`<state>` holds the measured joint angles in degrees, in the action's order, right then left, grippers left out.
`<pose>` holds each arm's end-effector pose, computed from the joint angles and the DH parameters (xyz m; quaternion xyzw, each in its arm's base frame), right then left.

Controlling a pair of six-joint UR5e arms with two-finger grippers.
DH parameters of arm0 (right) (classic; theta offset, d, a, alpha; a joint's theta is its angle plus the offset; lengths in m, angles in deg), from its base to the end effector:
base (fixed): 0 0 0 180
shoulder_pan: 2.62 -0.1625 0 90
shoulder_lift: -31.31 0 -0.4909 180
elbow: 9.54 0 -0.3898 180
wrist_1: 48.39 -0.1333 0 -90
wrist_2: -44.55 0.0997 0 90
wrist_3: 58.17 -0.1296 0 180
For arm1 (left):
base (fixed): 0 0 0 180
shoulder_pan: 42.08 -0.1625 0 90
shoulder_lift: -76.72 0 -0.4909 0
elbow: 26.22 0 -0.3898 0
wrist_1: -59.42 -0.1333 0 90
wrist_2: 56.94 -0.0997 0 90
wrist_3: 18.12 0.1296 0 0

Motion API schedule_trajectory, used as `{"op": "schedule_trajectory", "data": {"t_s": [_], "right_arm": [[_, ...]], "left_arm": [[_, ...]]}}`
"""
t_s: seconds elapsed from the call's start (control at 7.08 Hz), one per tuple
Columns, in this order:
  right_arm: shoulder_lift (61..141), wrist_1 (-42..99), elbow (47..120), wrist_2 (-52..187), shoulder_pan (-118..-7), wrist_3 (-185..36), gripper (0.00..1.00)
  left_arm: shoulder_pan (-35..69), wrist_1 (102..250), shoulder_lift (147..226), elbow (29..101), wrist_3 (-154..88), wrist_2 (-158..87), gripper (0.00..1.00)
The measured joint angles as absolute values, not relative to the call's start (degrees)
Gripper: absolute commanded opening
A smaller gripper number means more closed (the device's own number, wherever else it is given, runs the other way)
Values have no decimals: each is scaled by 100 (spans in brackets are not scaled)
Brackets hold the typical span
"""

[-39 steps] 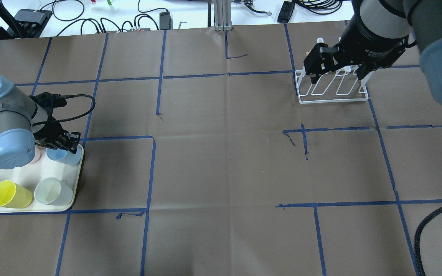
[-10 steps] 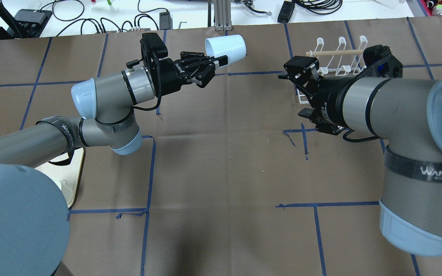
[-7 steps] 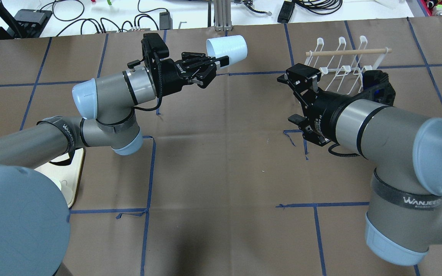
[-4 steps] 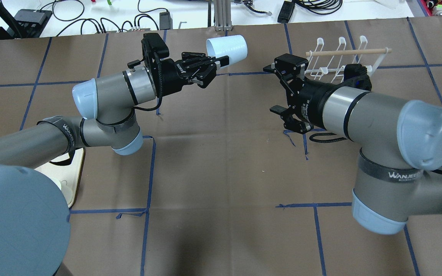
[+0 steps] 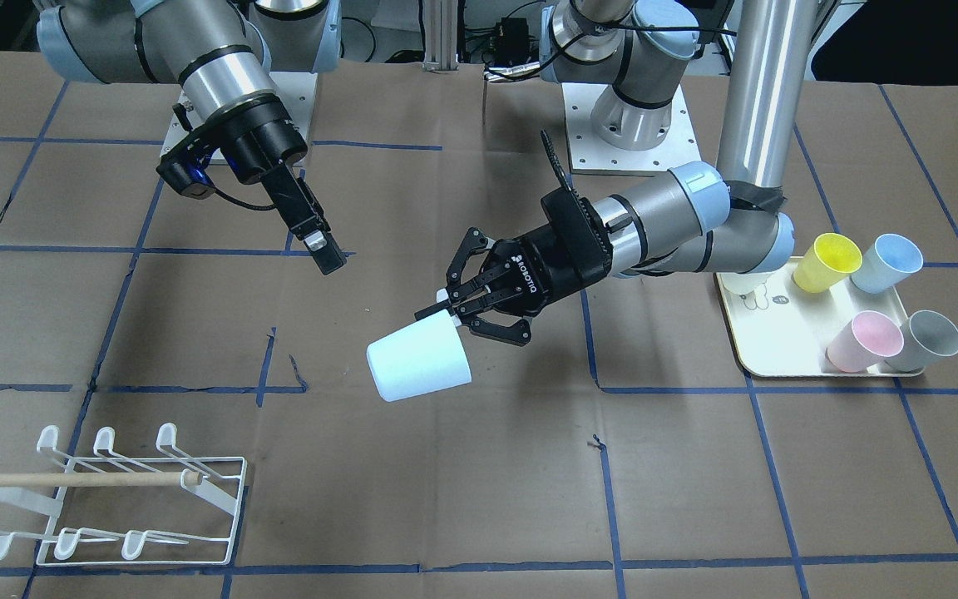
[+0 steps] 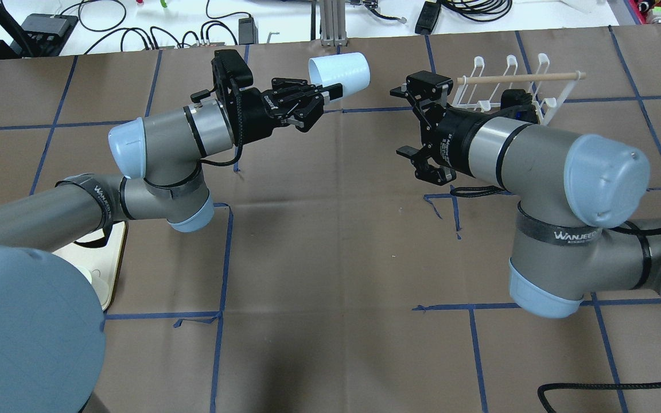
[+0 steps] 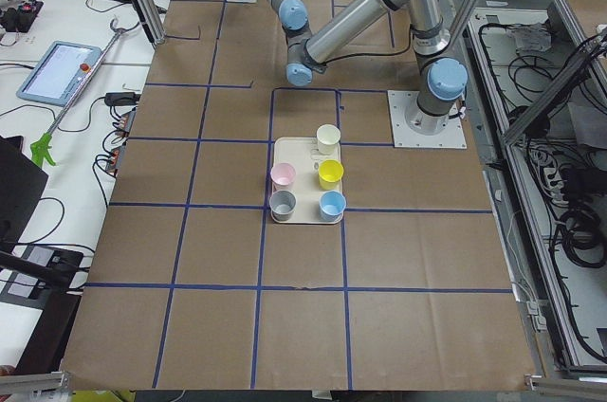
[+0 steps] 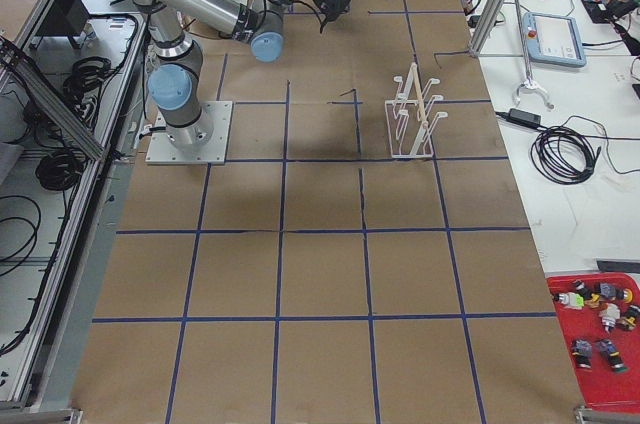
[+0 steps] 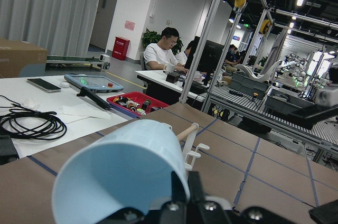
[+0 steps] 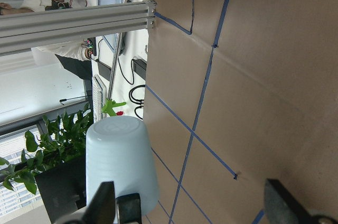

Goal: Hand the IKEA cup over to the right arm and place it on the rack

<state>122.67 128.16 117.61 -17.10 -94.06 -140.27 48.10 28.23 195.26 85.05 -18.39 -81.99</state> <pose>0.2062 -0.4509 0.4304 0.4869 0.7357 -0.1626 0.4418 -0.2525 -0.5691 0.3729 -0.3127 -0.6854 0.4905 0.4380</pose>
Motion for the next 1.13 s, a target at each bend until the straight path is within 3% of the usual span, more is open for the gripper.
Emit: {"op": "schedule_trajectory", "data": {"t_s": [1.13], "right_arm": [[11247, 12851, 10597, -2008, -9966, -13824, 97]], "left_arm": [[4810, 2822, 19505, 8505, -1906, -8199, 3]]}}
